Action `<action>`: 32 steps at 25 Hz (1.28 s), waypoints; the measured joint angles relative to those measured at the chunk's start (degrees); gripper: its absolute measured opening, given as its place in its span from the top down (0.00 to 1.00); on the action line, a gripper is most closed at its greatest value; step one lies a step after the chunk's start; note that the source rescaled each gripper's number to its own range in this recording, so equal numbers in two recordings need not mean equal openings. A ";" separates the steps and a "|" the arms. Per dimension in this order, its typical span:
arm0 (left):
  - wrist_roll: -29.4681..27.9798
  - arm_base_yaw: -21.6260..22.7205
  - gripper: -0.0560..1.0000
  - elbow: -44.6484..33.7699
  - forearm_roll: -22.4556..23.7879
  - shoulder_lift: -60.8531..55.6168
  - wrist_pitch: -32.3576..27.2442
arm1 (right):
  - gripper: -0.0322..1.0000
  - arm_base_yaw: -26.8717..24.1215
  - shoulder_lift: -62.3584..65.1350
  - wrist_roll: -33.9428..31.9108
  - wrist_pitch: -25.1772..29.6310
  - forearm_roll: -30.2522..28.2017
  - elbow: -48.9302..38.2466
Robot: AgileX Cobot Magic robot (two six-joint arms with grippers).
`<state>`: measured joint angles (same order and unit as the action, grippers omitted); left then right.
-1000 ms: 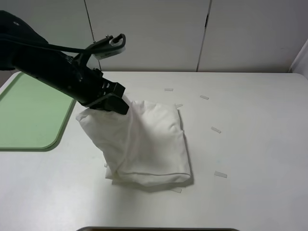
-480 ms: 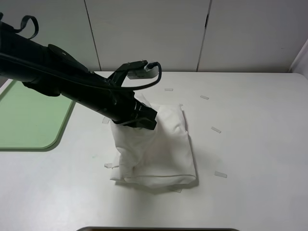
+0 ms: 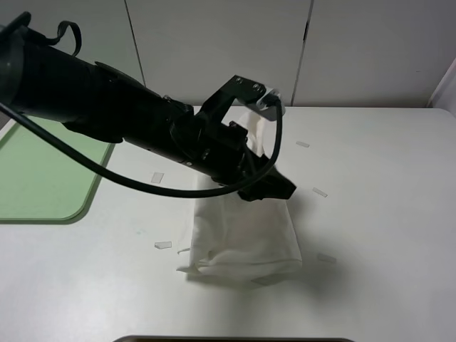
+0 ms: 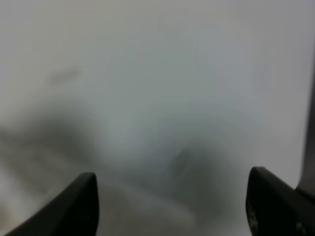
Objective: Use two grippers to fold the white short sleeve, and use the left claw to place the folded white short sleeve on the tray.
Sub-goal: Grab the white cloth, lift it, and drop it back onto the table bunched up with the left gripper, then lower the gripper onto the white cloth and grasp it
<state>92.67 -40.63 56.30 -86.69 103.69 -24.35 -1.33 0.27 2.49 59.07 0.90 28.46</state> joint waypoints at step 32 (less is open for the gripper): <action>-74.76 14.56 0.36 0.39 64.49 -18.53 5.97 | 0.00 0.00 0.00 0.00 0.00 0.00 0.00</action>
<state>17.90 -26.07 56.69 -22.19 85.16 -18.37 -1.33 0.27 2.49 59.07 0.90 28.46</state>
